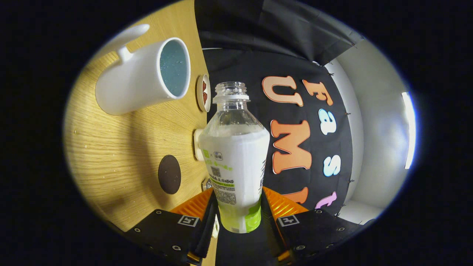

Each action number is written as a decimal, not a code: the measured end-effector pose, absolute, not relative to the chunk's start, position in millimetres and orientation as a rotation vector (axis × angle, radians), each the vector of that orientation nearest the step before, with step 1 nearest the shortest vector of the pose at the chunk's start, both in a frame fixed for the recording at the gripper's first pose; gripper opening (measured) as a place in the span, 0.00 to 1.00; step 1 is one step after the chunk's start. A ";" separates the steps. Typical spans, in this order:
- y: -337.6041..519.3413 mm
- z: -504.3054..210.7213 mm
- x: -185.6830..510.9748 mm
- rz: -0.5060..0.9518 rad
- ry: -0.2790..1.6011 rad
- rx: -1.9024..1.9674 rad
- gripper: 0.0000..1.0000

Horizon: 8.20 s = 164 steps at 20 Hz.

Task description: Take the bottle from table, then pour the juice into the cup, finally place the bottle on the coaster

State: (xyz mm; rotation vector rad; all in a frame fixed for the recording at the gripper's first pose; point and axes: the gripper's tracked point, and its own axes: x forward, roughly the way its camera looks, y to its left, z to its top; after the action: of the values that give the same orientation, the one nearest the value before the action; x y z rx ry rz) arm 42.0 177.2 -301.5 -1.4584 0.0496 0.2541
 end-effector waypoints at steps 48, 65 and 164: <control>191.3 -253.7 49.9 0.210 -0.134 -1.645 0.62; 194.6 -240.9 49.9 0.204 -0.175 -1.685 0.62; 206.7 -351.5 96.5 0.401 0.518 -0.293 0.63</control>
State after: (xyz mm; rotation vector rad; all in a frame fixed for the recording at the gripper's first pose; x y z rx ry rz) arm 96.5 206.7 -351.5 -0.2929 0.5182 0.4010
